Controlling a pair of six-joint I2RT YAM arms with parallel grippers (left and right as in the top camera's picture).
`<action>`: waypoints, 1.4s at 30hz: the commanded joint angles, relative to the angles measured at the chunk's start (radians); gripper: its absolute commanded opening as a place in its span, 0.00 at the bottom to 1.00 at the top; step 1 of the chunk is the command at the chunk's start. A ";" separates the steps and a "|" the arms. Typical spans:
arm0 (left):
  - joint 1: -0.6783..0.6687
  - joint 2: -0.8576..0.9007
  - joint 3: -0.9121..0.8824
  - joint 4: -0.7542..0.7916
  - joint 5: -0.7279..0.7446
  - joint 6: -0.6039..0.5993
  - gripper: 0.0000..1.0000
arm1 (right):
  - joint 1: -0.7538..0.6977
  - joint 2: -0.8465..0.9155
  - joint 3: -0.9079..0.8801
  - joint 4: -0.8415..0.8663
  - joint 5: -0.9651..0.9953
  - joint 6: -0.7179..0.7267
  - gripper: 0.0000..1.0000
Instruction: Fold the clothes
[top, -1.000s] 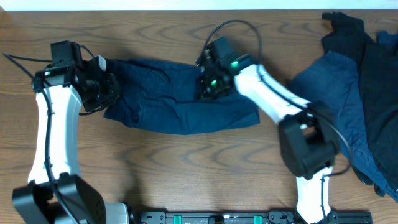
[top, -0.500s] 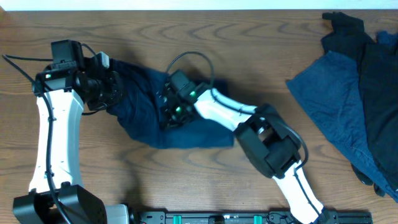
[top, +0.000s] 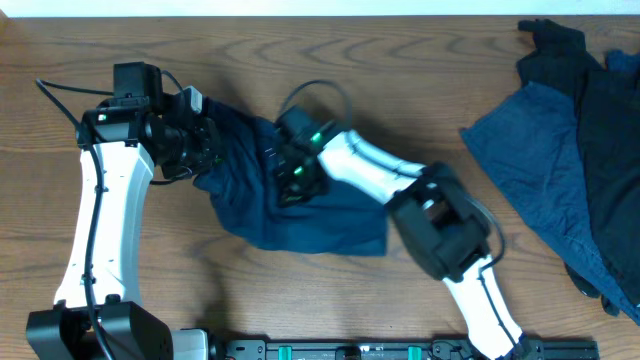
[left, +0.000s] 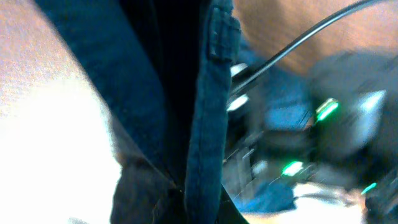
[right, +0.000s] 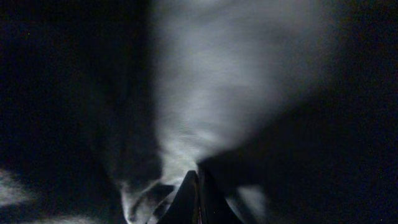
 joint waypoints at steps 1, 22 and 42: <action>-0.002 -0.014 0.027 -0.019 -0.019 0.027 0.06 | -0.095 -0.129 0.028 -0.103 0.100 -0.056 0.01; -0.180 -0.023 0.027 -0.140 0.020 0.110 0.06 | -0.261 -0.208 -0.162 -0.401 0.471 -0.046 0.01; -0.513 -0.021 0.027 -0.104 0.055 0.109 0.06 | -0.305 -0.208 -0.319 -0.212 0.531 -0.031 0.01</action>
